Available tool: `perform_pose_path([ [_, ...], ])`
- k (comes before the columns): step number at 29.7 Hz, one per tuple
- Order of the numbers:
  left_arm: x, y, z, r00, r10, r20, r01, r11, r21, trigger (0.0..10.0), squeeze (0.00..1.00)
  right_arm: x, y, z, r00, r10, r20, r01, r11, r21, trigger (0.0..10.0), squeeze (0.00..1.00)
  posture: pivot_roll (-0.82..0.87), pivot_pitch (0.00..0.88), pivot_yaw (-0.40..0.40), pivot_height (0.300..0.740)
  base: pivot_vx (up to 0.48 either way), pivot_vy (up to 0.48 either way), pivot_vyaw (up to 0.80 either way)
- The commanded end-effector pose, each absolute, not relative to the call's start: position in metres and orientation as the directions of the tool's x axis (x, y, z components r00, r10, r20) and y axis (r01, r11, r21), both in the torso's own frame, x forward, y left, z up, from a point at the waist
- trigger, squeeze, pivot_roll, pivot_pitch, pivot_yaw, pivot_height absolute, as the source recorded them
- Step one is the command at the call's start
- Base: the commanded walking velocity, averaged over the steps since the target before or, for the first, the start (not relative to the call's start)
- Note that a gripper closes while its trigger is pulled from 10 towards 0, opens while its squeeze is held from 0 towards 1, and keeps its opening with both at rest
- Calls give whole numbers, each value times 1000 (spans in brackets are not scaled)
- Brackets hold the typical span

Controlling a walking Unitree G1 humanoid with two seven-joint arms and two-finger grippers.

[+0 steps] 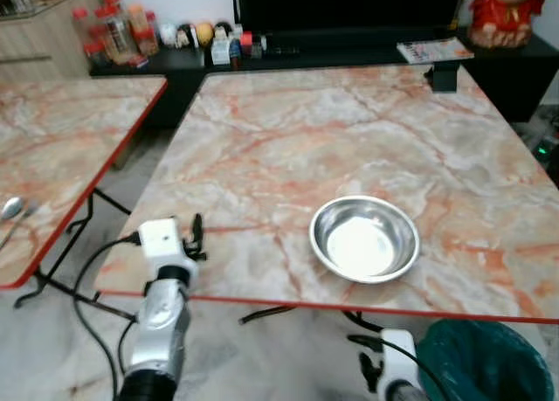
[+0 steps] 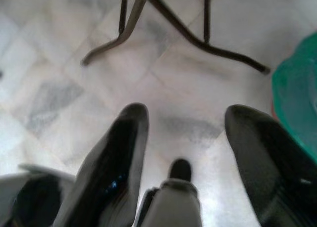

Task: Setting the table

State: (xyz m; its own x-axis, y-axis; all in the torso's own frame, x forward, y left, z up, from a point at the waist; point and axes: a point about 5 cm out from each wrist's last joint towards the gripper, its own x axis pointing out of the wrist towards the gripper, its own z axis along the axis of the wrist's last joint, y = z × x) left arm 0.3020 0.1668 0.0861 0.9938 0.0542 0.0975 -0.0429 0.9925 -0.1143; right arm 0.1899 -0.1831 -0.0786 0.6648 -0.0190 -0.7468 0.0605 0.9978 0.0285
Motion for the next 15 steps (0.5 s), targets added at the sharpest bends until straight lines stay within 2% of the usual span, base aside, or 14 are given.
perform_pose_path([
  [1,303,173,89,992,65,110,-54,994,-97,10000,0,192,-173,-78,668,5,-744,43,998,45,10000,0,-3,0,62,740,0,379,0],
  [2,303,173,88,992,64,112,-53,994,-98,10000,0,192,-173,-78,668,3,-744,43,998,43,10000,0,-3,0,62,740,0,379,0],
  [7,302,172,88,992,60,115,-48,994,-100,10000,0,193,-173,-78,670,3,-742,41,998,41,10000,0,-4,0,62,740,0,381,618],
  [15,300,177,86,991,69,111,-58,994,-96,10000,0,193,-172,-78,673,7,-740,50,997,56,10000,0,2,0,66,740,0,382,0],
])
